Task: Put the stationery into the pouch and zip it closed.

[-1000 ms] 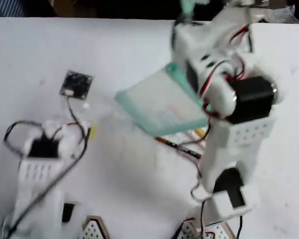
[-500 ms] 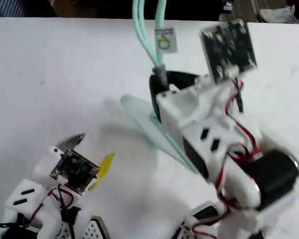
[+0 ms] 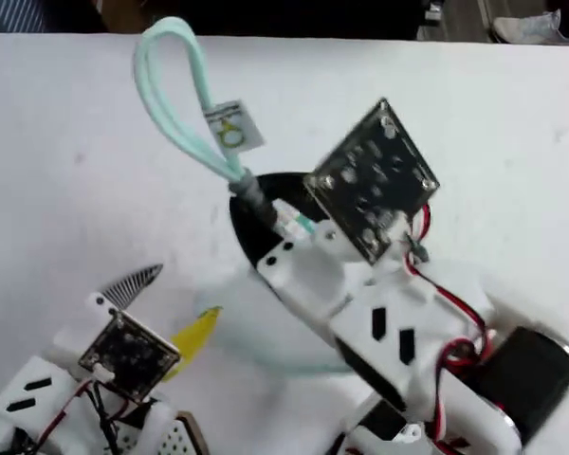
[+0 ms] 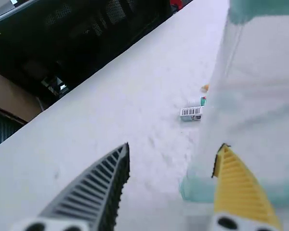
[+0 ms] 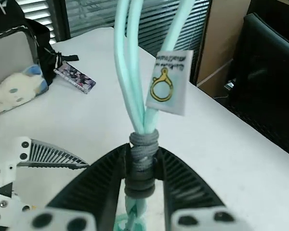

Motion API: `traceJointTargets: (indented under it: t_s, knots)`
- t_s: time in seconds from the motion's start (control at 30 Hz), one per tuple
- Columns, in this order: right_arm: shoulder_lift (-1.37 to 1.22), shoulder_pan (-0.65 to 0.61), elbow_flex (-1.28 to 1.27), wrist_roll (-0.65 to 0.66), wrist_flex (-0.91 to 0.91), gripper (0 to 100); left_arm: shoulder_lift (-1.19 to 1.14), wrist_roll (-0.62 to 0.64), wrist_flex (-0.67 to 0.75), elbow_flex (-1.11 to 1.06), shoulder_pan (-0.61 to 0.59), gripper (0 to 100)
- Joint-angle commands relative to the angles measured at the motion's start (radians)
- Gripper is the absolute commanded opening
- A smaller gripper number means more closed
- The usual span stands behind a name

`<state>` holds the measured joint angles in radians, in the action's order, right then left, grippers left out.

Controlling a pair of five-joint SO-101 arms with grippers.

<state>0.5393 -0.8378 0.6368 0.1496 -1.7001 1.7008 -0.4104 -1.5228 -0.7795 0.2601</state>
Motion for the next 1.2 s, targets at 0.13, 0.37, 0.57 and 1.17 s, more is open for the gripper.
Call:
traceJointTargets:
  t_s: [0.13,0.37,0.57,1.17]
  knots:
    - [0.085,-0.022,-0.017,-0.038,-0.024,1.7,0.005,-0.006,-0.015,0.048,0.025,30]
    - [0.177,-0.058,-0.299,-0.071,-0.015,1.8,0.008,-0.006,-0.023,0.049,0.125,30]
    - [0.177,-0.056,-0.319,-0.071,0.016,1.7,0.008,-0.003,-0.054,0.048,0.156,30]
    - [0.053,0.226,-0.244,-0.078,0.183,1.7,0.008,-0.002,-0.086,0.040,0.157,30]
